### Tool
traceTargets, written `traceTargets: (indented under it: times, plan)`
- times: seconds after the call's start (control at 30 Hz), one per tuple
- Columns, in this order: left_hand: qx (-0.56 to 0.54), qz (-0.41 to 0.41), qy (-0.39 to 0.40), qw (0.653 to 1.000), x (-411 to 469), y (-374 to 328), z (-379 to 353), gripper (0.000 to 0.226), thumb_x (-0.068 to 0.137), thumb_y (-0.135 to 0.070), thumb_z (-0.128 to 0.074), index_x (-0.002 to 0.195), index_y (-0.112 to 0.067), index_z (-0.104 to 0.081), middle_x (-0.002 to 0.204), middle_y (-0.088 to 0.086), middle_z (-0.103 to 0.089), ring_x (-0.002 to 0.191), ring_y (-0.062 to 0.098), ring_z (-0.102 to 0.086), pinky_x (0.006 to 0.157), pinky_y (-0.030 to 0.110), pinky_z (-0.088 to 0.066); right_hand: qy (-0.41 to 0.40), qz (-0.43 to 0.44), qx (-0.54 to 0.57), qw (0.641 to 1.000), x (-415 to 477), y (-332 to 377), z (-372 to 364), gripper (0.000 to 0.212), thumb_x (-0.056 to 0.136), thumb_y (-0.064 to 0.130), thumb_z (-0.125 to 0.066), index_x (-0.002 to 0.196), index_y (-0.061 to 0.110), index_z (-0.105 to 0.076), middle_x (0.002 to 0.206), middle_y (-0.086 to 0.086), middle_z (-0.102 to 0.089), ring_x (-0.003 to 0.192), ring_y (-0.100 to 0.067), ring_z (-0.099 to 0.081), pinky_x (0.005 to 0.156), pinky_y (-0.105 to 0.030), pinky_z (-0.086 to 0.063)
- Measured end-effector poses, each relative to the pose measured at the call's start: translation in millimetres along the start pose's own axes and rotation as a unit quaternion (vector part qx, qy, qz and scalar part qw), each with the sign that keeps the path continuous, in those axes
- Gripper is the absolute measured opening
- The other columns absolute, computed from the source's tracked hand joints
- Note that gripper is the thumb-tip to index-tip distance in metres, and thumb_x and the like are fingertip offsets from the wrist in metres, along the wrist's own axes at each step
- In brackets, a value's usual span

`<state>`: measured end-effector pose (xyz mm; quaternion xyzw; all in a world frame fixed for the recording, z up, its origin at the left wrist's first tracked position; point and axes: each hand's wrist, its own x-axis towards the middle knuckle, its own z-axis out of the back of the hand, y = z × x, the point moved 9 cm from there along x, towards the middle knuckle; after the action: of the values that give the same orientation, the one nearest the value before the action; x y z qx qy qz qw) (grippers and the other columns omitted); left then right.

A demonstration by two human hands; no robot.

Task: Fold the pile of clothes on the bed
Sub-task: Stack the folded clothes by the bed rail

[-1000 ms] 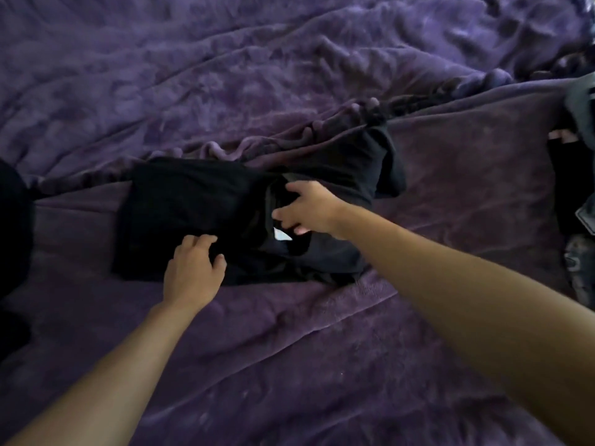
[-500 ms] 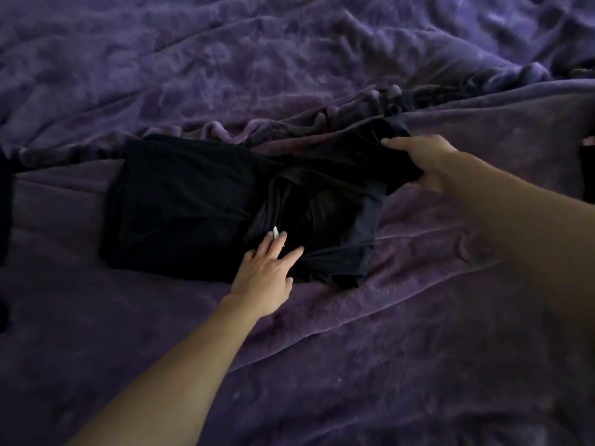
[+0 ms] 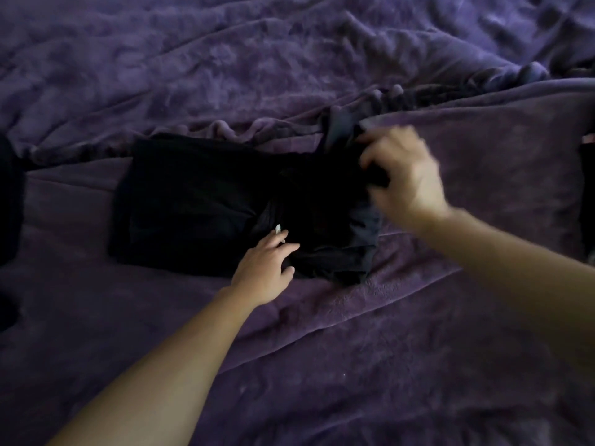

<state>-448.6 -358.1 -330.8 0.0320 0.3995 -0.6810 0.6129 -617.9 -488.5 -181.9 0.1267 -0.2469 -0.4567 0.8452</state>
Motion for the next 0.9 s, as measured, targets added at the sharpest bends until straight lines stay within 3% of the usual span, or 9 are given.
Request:
traceTargets:
  times: [0.1, 0.2, 0.27, 0.4, 0.47, 0.57, 0.63, 0.77, 0.9]
  plan:
    - [-0.063, 0.036, -0.042, 0.996, -10.4, 7.2, 19.6, 0.040, 0.094, -0.026, -0.053, 0.134, -0.023, -0.051, 0.147, -0.008, -0.038, 0.132, 0.015, -0.040, 0.103, 0.033, -0.039, 0.292, 0.108, -0.154, 0.938, -68.0, 36.4, -72.0, 0.039, 0.068, 0.023, -0.063, 0.107, 0.023, -0.066, 0.142, -0.008, -0.048, 0.134, -0.035, -0.038, 0.101, -0.051, -0.034]
    - [-0.010, 0.029, -0.125, 0.992, -22.5, 6.0, 45.3, 0.039, 0.092, -0.019, -0.054, 0.131, -0.020, -0.053, 0.135, -0.001, -0.045, 0.117, 0.023, -0.049, 0.093, 0.037, -0.044, 0.472, 0.032, -0.245, 0.847, -129.2, 9.7, -111.6, 0.046, 0.087, 0.039, -0.051, 0.131, 0.029, -0.056, 0.157, -0.001, -0.022, 0.148, -0.025, -0.005, 0.116, -0.051, -0.009]
    - [0.045, -0.025, -0.186, 0.981, -27.1, -9.6, 59.5, 0.048, 0.088, -0.010, -0.055, 0.135, -0.019, -0.050, 0.141, 0.007, -0.042, 0.119, 0.028, -0.046, 0.094, 0.042, -0.044, 0.417, -0.008, -0.165, 0.893, -123.0, 15.7, -108.7, 0.034, 0.085, 0.040, -0.058, 0.114, 0.027, -0.069, 0.148, -0.001, -0.040, 0.146, -0.025, -0.021, 0.113, -0.051, -0.018]
    - [0.135, -0.115, -0.137, 0.975, -15.6, -46.9, 38.6, 0.069, 0.084, -0.005, -0.052, 0.147, -0.027, -0.032, 0.155, 0.011, -0.022, 0.135, 0.029, -0.030, 0.101, 0.042, -0.037, 0.069, -0.132, 0.004, 0.989, -88.3, 5.6, -44.9, 0.010, 0.076, 0.027, -0.069, 0.078, 0.018, -0.072, 0.098, 0.003, -0.069, 0.106, -0.023, -0.063, 0.087, -0.036, -0.046]
    - [0.176, -0.080, -0.045, 0.980, -4.2, -37.6, 12.4, 0.071, 0.088, -0.010, -0.049, 0.150, -0.031, -0.021, 0.159, 0.009, -0.010, 0.143, 0.030, -0.015, 0.108, 0.041, -0.029, -0.021, -0.305, 0.011, 0.952, -93.9, -36.8, -23.0, 0.028, 0.075, 0.041, -0.070, 0.097, 0.026, -0.064, 0.101, 0.011, -0.057, 0.102, -0.015, -0.055, 0.083, -0.028, -0.042]
    - [0.208, -0.045, 0.020, 0.977, 3.5, -21.2, -10.1, 0.068, 0.090, -0.013, -0.045, 0.150, -0.031, -0.017, 0.160, 0.007, -0.005, 0.147, 0.029, -0.001, 0.111, 0.042, -0.025, 0.040, -0.572, 0.186, 0.798, -129.2, -82.3, -54.8, 0.078, 0.066, 0.051, -0.081, 0.132, 0.027, -0.048, 0.112, 0.013, -0.056, 0.101, -0.007, -0.057, 0.080, -0.024, -0.046]
    - [0.198, -0.045, 0.024, 0.979, 6.2, -18.0, -14.4, 0.066, 0.090, -0.013, -0.045, 0.149, -0.030, -0.020, 0.160, 0.007, -0.006, 0.147, 0.028, 0.001, 0.111, 0.043, -0.024, 0.100, -0.617, 0.296, 0.722, -138.7, -76.5, -85.8, 0.075, 0.066, 0.042, -0.085, 0.131, 0.020, -0.053, 0.109, 0.005, -0.067, 0.095, -0.014, -0.066, 0.076, -0.029, -0.054]
    - [0.084, -0.060, -0.028, 0.994, -3.3, -16.2, 5.3, 0.052, 0.093, -0.013, -0.046, 0.142, -0.024, -0.038, 0.157, 0.007, -0.020, 0.145, 0.026, -0.015, 0.109, 0.041, -0.029, 0.110, -0.598, 0.333, 0.721, -125.1, -58.8, -89.1, 0.049, 0.070, 0.025, -0.084, 0.114, 0.010, -0.067, 0.095, -0.006, -0.075, 0.086, -0.024, -0.072, 0.082, -0.038, -0.058]
    - [-0.119, 0.005, -0.216, 0.969, -39.8, 27.4, 71.2, 0.037, 0.090, -0.009, -0.052, 0.127, -0.015, -0.058, 0.132, 0.004, -0.050, 0.120, 0.023, -0.049, 0.099, 0.040, -0.043, 0.069, -0.553, 0.356, 0.750, -77.0, -9.5, -61.9, 0.046, 0.063, 0.026, -0.088, 0.102, 0.012, -0.069, 0.085, -0.004, -0.076, 0.077, -0.022, -0.074, 0.068, -0.035, -0.060]
